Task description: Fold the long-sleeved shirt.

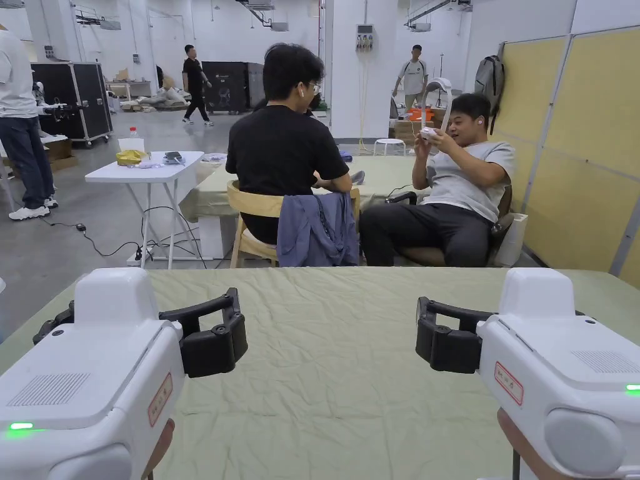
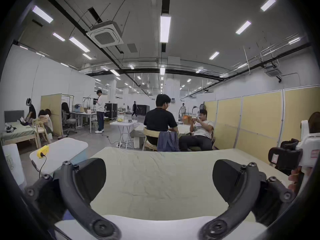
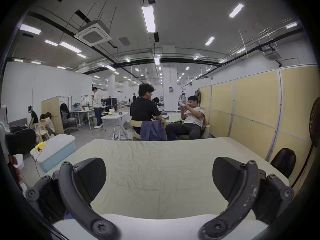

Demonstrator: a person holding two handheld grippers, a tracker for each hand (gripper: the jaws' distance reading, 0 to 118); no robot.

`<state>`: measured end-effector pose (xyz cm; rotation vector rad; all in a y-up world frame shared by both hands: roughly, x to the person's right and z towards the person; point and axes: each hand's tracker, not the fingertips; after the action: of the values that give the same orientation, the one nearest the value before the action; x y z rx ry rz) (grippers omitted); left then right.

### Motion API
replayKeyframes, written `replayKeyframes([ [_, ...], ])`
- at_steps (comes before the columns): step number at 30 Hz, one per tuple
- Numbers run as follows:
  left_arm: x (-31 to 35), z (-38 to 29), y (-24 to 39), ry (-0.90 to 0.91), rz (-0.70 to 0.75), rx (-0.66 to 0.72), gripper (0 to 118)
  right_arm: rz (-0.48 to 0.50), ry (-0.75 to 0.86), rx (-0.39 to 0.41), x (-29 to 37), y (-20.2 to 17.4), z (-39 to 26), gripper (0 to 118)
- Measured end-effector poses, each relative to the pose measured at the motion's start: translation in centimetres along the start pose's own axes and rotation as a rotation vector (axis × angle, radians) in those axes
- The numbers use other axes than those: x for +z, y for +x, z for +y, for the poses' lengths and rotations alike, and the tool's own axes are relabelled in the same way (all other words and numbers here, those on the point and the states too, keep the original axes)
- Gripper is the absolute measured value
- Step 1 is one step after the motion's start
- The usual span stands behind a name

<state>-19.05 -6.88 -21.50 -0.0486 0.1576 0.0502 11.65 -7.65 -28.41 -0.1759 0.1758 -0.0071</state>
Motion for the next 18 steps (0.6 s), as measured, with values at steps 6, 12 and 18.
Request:
replayKeyframes([
  [6, -0.4, -0.2, -0.4, -0.013, 0.015, -0.033, 118, 0.016, -0.016, -0.038, -0.4, 0.3, -0.1, 118],
  [12, -0.2, -0.2, -1.2, -0.016, 0.017, -0.024, 118, 0.038, -0.017, -0.003, -0.1, -0.2, 0.2, 118],
  [18, -0.1, -0.1, -1.1, -0.019, 0.018, -0.033, 118, 0.029, 0.001, 0.068, 0.1, -1.1, 0.6, 118],
])
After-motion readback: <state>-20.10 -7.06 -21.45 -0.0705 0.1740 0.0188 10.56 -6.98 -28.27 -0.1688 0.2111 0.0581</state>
